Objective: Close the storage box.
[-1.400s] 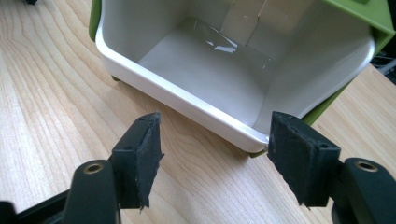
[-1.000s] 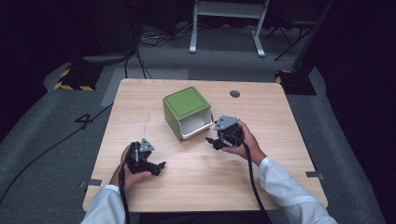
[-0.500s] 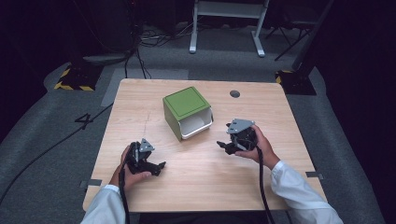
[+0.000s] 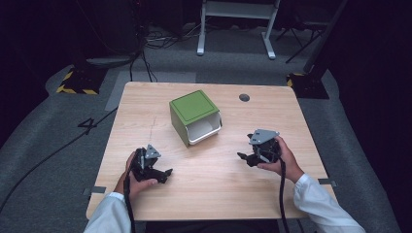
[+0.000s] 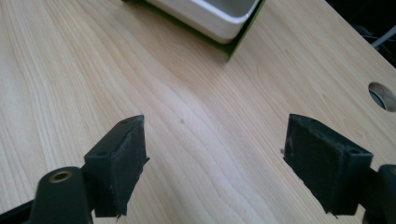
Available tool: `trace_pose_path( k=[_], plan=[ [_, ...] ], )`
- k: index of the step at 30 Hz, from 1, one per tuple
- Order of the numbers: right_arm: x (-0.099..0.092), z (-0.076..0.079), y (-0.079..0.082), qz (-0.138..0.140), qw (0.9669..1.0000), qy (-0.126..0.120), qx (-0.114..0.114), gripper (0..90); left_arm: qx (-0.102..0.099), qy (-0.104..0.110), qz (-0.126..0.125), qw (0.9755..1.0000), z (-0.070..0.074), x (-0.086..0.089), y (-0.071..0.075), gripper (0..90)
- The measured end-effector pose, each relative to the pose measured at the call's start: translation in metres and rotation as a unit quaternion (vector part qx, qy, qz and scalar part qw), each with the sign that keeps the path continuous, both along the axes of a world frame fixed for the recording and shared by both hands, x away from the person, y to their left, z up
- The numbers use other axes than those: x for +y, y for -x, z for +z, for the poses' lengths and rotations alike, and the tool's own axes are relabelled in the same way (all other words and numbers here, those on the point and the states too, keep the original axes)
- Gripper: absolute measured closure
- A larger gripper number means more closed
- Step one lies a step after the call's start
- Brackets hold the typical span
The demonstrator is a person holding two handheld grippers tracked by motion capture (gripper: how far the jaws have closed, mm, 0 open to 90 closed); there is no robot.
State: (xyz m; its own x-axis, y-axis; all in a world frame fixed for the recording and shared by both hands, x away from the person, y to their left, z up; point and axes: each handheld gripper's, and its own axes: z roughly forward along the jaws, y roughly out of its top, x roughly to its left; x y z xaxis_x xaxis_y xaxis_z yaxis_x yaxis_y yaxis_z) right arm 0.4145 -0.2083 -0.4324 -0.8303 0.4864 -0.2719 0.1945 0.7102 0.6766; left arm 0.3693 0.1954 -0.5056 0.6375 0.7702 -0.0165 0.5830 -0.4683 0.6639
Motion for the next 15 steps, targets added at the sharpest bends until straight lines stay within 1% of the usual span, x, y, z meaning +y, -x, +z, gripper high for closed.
trace_pose_path(
  k=[7,9,15],
  plan=[
    [-0.017,-0.003,0.008,-0.013,0.9998,0.017,-0.001,21.2,-0.001,0.0,0.0,1.0,0.0,0.0,0.0,0.5],
    [-0.023,-0.004,0.01,-0.022,0.9994,0.024,-0.008,20.8,-0.001,0.0,0.0,1.0,0.0,0.0,0.0,0.5],
    [-0.044,-0.008,0.015,-0.036,0.9991,0.022,0.002,20.8,-0.001,-0.001,-0.001,1.0,0.0,0.0,0.0,0.5]
  ],
)
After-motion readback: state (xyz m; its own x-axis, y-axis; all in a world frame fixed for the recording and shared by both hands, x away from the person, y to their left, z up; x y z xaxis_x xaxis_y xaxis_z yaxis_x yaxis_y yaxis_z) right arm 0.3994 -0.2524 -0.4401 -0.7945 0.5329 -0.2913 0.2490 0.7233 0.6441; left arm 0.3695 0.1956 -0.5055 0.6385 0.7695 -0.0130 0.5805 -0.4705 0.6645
